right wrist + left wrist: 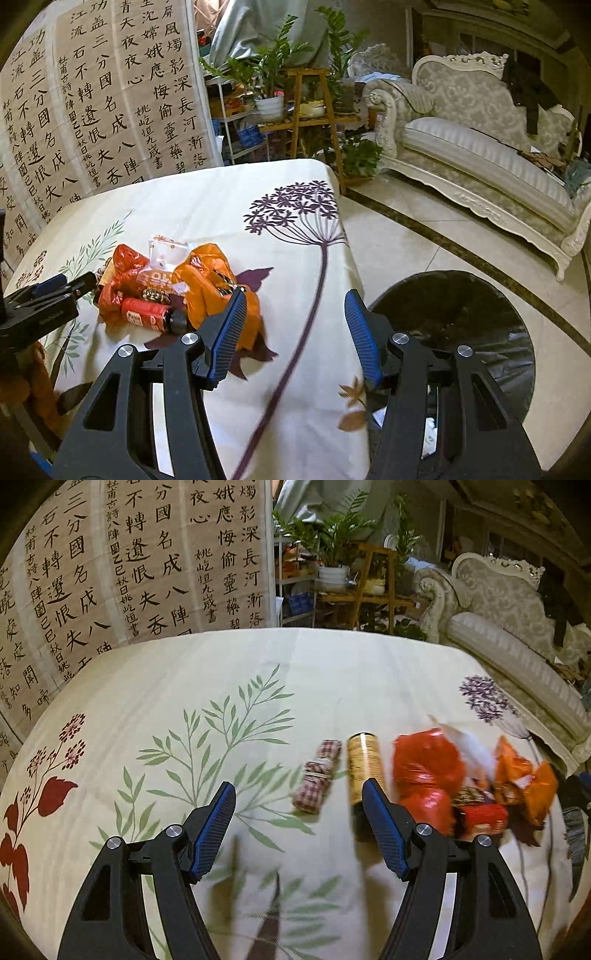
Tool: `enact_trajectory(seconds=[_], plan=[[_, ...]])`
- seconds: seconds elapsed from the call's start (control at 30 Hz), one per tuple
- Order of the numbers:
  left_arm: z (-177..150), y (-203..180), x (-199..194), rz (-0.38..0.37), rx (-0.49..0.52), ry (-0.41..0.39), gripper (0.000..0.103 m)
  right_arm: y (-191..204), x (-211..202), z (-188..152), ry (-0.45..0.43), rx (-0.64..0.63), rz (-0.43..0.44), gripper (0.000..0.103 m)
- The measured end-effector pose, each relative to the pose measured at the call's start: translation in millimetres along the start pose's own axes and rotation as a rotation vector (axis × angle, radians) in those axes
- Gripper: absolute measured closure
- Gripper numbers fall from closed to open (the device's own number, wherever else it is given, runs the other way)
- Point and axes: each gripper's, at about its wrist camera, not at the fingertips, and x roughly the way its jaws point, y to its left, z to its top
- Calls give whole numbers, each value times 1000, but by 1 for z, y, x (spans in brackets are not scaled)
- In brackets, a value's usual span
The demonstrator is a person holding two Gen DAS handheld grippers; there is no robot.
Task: Collect trash
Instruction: 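Grasp the plaid cloth bundle with the left tool while the right tool grasps the orange bag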
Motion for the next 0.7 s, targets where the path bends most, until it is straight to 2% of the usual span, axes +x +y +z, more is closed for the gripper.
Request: enact_trajectory(seconds=[0.13,0.27,0.37,0.43,0.5,0.57,0.7], plan=[[1,3,9,-8,9,26,39,9,8,4,9,-10,6,49],[6,5,18,-34,13,61,51,14,14,6,17,-18,13,49],[10,5,24,-49,23,73,56,18,17,7,19,-23,16,49],[10,2,24,-50,43,70,63,19,18,8,20,-26,18,49],[10,-1,24,-51,72,64,76,20,16,9,17,-28,18,49],[10,-3,23,-46,88,57,84,20,13,10,10,-26,18,49],[9,0,21,-60,75,53,84,20,5,13,-6,-22,28,49]])
